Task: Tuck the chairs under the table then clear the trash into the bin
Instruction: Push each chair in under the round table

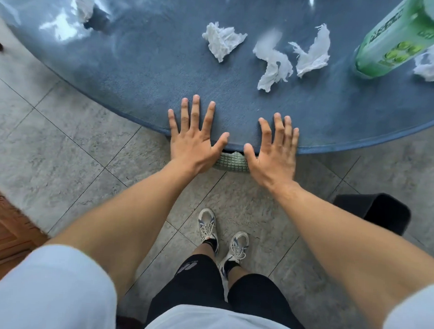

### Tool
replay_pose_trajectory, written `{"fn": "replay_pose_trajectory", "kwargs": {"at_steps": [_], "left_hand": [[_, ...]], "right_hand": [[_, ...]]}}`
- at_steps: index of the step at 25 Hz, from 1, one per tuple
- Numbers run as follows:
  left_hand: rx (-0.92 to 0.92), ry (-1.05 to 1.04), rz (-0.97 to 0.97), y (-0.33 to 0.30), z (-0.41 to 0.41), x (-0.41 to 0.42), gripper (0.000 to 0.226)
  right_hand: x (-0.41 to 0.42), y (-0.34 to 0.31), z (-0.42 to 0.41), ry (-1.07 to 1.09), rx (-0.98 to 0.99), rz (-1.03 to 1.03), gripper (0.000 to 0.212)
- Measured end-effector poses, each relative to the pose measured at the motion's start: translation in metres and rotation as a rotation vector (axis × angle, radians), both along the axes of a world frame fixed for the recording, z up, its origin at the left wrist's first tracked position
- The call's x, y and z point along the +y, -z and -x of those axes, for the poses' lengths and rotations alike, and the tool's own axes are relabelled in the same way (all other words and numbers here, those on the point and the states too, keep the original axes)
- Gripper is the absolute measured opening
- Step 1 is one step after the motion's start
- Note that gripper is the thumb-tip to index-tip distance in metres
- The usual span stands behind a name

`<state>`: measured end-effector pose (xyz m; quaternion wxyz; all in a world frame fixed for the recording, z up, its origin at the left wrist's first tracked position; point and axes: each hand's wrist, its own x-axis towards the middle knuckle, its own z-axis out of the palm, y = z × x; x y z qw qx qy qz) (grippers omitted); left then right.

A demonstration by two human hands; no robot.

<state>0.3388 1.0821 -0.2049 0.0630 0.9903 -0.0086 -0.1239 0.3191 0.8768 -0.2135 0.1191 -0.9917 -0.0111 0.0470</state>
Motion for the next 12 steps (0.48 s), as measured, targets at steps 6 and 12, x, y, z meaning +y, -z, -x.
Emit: {"fn": "replay_pose_trajectory", "kwargs": {"at_steps": [6, 12], "left_hand": [[0.098, -0.124, 0.033, -0.019, 0.094, 0.016, 0.085], [0.237, -0.405, 0.023, -0.035, 0.226, 0.076, 0.086]], "right_hand": [[0.013, -0.024, 0.057, -0.194, 0.121, 0.056, 0.081], [0.078, -0.030, 0.123, -0.526, 0.220, 0.120, 0.082]]}}
